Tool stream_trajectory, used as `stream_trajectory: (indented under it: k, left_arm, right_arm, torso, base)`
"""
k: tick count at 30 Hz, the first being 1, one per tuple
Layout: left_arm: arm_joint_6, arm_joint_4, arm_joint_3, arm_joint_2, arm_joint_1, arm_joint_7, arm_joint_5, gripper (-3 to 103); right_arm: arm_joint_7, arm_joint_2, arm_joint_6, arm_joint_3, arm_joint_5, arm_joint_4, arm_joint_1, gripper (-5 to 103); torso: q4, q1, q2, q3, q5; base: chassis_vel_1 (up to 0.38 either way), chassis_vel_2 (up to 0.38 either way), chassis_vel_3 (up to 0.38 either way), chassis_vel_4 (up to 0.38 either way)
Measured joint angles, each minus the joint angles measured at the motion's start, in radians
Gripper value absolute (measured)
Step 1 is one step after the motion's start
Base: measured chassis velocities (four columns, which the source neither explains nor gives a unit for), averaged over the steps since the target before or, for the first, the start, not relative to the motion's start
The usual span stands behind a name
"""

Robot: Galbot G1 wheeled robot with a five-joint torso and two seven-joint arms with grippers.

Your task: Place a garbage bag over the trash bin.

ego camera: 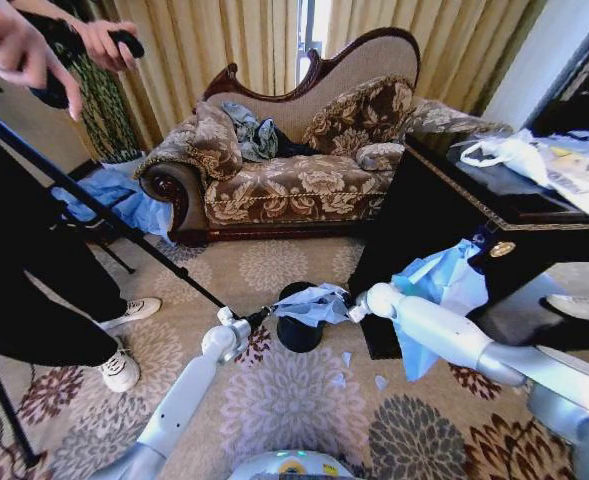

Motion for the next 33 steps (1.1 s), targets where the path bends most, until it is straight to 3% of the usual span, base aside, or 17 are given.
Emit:
stream_trajectory:
  k: [6,20,33]
  left_arm:
    - [-0.002,-0.020,-0.006,0.006,0.019,0.006,0.020,0]
    - [-0.051,-0.058,0.004,0.051,0.081,0.092,0.184,0]
    - [-0.106,0.059,0.014,0.026,0.042,0.129,0.249,0]
  right_arm:
    - [0.002,-0.007,-0.003,0.017,0.002,0.020,-0.032,100]
    - [0.016,-0.036,-0.010,0.084,0.009,0.077,-0.143,100]
    - [0.040,0.004,-0.014,0.155,-0.015,0.054,-0.227,100]
  torso:
    - [0.0000,0.000,0.000,0.000,0.0000]
    - [0.0003,0.000,0.000,0.000,0.0000]
    - [0.0000,0.000,0.000,0.000,-0.0002]
  base:
    - [0.000,0.000,0.000,0.000]
    - [0.000,0.000,0.000,0.000]
    - [0.000,0.000,0.000,0.000]
